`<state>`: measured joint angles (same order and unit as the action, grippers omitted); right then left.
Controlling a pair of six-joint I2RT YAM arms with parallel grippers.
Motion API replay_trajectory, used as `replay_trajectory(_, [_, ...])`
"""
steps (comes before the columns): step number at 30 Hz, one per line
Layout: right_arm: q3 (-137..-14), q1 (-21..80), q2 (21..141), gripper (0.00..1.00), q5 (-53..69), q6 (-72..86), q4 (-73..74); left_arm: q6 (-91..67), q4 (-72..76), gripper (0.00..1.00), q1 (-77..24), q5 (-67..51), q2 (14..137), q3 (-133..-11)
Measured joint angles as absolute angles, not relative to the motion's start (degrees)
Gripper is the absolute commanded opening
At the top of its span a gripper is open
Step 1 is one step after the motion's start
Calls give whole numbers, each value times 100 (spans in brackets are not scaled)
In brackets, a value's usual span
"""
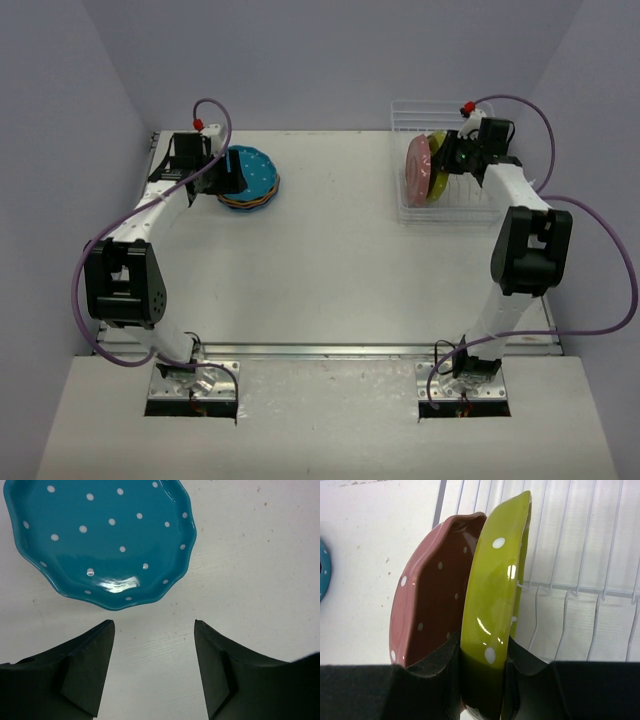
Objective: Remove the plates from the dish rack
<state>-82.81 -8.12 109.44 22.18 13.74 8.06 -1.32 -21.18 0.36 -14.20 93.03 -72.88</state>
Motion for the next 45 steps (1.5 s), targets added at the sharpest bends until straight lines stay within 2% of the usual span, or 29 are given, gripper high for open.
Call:
replay_trajectory(3, [-8281,-812,10919,0,2296,1256,913,-121,-2160,88,36,-1422,9303,-7289])
replay_trajectory(9, [-8295,-812,10756,0,2365,1156,1416,-160,-2224,99,36,-1427,9303,-7308])
replay_trajectory(25, [-9824,-907,10448,0,2531,1664,2536,-198,-2271,100,36,-1335,9151,-7357])
replay_trajectory(35, [-10180,-793,9979,0,2710,424,2686,-297,-2338,100,36,-1431,9048,-7482])
replay_trajectory(40, [-9329,-181,9061,0,2667,-1048,2362,-328,-2359,100,36,-1783,8983,-7568])
replay_trajectory(45, [-7873,1034,7753,0,2575,-2772,1919,-329,-2391,100,36,-2570,8834,-7698])
